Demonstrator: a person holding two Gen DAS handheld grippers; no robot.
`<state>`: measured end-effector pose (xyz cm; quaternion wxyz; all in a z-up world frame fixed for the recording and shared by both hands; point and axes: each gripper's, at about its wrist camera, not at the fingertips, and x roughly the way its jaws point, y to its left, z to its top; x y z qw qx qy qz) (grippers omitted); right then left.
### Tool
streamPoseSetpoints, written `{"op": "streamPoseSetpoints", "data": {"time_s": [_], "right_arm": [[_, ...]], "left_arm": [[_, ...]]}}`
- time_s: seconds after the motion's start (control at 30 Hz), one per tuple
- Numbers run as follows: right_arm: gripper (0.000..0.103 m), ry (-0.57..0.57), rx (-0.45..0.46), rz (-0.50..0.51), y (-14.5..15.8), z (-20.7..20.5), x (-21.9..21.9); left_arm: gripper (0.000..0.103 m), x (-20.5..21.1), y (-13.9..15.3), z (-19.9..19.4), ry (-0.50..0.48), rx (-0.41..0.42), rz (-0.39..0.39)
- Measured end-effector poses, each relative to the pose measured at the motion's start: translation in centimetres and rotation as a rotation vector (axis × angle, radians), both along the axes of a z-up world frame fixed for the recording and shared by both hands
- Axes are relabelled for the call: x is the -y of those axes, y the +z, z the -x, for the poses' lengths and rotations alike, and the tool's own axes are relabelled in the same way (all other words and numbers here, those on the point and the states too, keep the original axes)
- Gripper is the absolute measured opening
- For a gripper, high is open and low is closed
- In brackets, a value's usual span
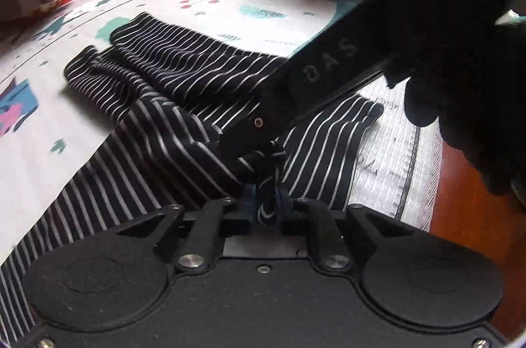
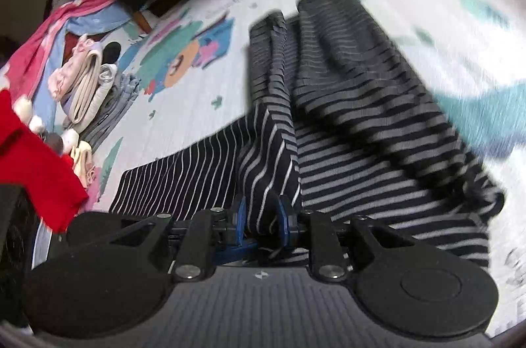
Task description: Fold clothes
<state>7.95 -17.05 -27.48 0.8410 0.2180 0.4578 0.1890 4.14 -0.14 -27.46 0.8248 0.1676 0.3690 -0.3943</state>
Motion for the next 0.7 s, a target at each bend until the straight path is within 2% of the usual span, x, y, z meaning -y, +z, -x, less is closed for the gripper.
{"op": "streamPoseSetpoints", "data": {"time_s": [0.13,0.27,0.37,0.47,0.57,0.6,0.7], "right_arm": [[0.024,-0.01,-0.024,0.035,-1.0,0.7,-0.1],[0.026,-0.054,-0.009,0.069,-1.0,2.2,0.5],[0.028,-0.06,0.032,0.098,0.1,3.8,0.8],[0.028,-0.066,0.035,0.114,0.5,5.2,0.9],[0.028,-0.075,0.032,0.136,0.6,5.8,0.9],[0.028,-0.055,0.046,0.146,0.7,5.9,0.7],[0.028,-0.003,0.098,0.199,1.1,5.4,-0.3]], "left_arm": [[0.009,0.1,-0.3,0.8,0.027,0.017,-0.042],[0.009,0.1,0.0,0.9,0.019,0.025,-0.035],[0.014,-1.0,0.9,0.6,0.042,-0.002,0.022],[0.021,-1.4,0.2,0.5,0.058,-0.051,0.011],[0.022,-3.6,0.1,0.9,0.141,-0.116,0.051],[0.027,-4.5,0.2,1.1,0.179,-0.14,0.074],[0.033,-8.1,0.0,1.1,0.346,-0.201,0.116]]}}
